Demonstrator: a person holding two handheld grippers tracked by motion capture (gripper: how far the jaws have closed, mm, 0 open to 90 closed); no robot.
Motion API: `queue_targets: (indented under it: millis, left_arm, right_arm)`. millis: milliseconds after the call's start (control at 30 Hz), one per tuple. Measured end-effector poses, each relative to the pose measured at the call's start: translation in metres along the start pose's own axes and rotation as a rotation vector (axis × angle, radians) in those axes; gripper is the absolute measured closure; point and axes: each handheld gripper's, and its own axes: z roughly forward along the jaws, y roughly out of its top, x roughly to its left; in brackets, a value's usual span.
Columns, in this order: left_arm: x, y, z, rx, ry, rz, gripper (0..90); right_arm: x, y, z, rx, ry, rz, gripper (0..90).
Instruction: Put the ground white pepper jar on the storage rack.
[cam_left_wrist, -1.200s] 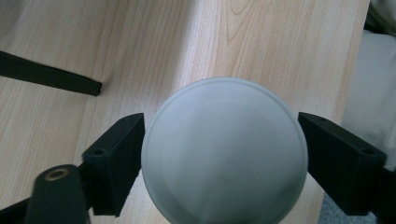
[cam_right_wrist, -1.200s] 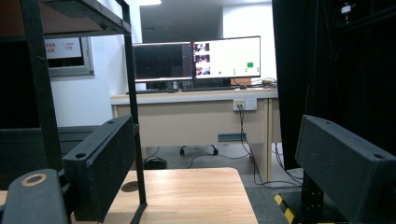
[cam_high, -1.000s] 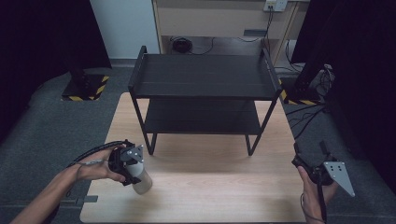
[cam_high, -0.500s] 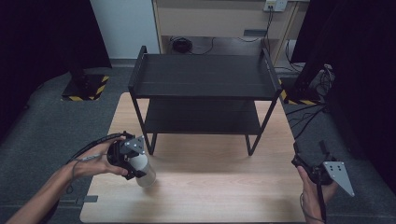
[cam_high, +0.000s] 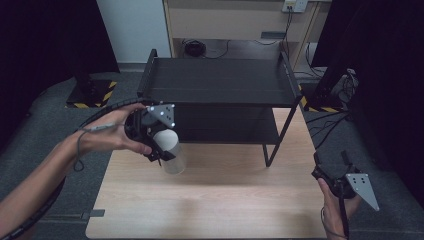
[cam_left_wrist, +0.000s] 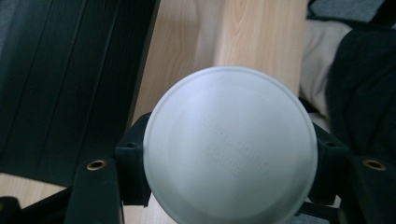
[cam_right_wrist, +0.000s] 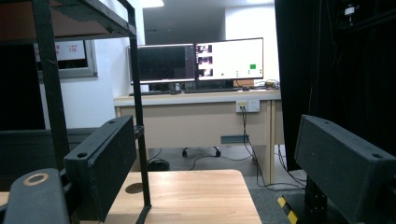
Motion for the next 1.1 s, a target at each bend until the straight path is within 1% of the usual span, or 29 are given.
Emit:
queue_targets:
  millis: [67,100,133,167,200,233,267,300,333,367,433,467,500,533,567,600,633,667,700,733,767,800,833,867,967,1033,1100]
  left_arm:
    - [0.002,0.016,-0.012,-0.002,0.003,0.001,33.2]
    - [0.002,0.016,-0.012,-0.002,0.003,0.001,33.2]
    - [0.005,0.030,-0.024,-0.004,0.009,-0.002,33.2]
    - [0.005,0.030,-0.024,-0.004,0.009,-0.002,33.2]
    - [0.008,0.040,-0.036,-0.019,0.011,-0.005,33.2]
    - [0.009,0.049,-0.044,-0.012,0.014,0.005,33.2]
    - [0.009,0.049,-0.044,-0.012,0.014,0.005,33.1]
    - [0.009,0.063,-0.056,-0.009,0.018,0.018,33.2]
    - [0.009,0.063,-0.056,-0.009,0.018,0.018,33.2]
    - [0.011,0.076,-0.067,-0.001,0.016,0.022,33.2]
    - [0.015,0.091,-0.080,0.008,0.014,0.019,33.2]
    - [0.015,0.091,-0.080,0.008,0.014,0.019,33.2]
    - [0.017,0.099,-0.087,0.005,0.021,0.010,33.2]
    - [0.019,0.107,-0.093,0.010,0.029,0.011,33.2]
    - [0.019,0.107,-0.093,0.010,0.029,0.011,33.1]
    - [0.021,0.112,-0.099,0.004,0.041,0.005,33.1]
    - [0.023,0.119,-0.105,0.004,0.063,0.000,33.1]
    - [0.026,0.121,-0.108,-0.009,0.070,-0.013,33.1]
    - [0.030,0.125,-0.111,-0.012,0.074,-0.034,33.1]
    - [0.030,0.125,-0.111,-0.012,0.074,-0.034,33.1]
    - [0.038,0.131,-0.115,-0.008,0.080,-0.065,33.1]
    - [0.038,0.131,-0.115,-0.008,0.080,-0.065,33.1]
    - [0.044,0.136,-0.116,0.001,0.096,-0.086,33.1]
    - [0.048,0.138,-0.117,0.002,0.109,-0.103,33.1]
    - [0.058,0.140,-0.117,0.009,0.146,-0.158,33.1]
    - [0.067,0.141,-0.115,0.022,0.161,-0.206,33.1]
    - [0.073,0.141,-0.111,0.038,0.191,-0.235,33.0]
  right_arm:
    - [0.000,0.000,0.000,0.001,-0.001,0.002,12.6]
    - [0.000,0.000,0.000,0.001,-0.001,0.002,12.6]
    - [-0.001,0.000,0.000,0.004,-0.002,0.003,12.6]
    - [-0.001,0.000,0.000,0.004,-0.002,0.003,12.6]
    - [-0.001,0.000,0.000,0.004,-0.002,0.005,12.7]
    - [-0.001,0.000,0.000,0.004,-0.002,0.004,12.7]
    - [-0.001,0.000,0.000,0.004,-0.002,0.004,12.7]
    - [-0.001,0.000,0.000,0.004,0.000,0.002,12.9]
    - [-0.001,0.000,0.000,0.004,0.000,0.002,12.9]
    - [-0.002,0.000,0.000,0.003,0.000,0.002,12.9]
    - [-0.002,-0.001,0.000,0.001,-0.002,0.002,13.0]
    - [-0.002,-0.001,0.000,0.001,-0.002,0.002,13.0]
    - [-0.002,-0.001,0.000,0.001,-0.003,0.003,13.0]
    - [-0.002,-0.001,0.000,0.001,-0.003,0.003,13.0]
    - [-0.002,-0.001,0.000,0.001,-0.003,0.003,13.0]
    - [-0.002,-0.001,-0.001,0.001,-0.003,0.003,13.0]
    - [-0.002,-0.001,-0.001,0.000,-0.003,0.006,13.0]
    - [-0.002,-0.001,-0.001,-0.001,-0.004,0.004,13.0]
    - [-0.002,-0.001,-0.001,-0.003,-0.004,0.003,13.0]
    - [-0.002,-0.001,-0.001,-0.003,-0.004,0.003,13.0]
    - [-0.002,-0.001,-0.001,-0.002,-0.004,0.003,13.1]
    - [-0.002,-0.001,-0.001,-0.002,-0.004,0.003,13.1]
    - [-0.002,0.000,-0.002,0.001,-0.002,0.003,13.2]
    - [-0.002,0.000,-0.003,0.000,-0.002,0.004,13.2]
    - [-0.003,0.000,-0.004,-0.004,0.000,0.004,13.2]
    - [-0.003,0.000,-0.004,-0.006,-0.004,0.006,13.2]
    - [-0.004,0.000,-0.005,-0.004,-0.006,0.007,13.2]
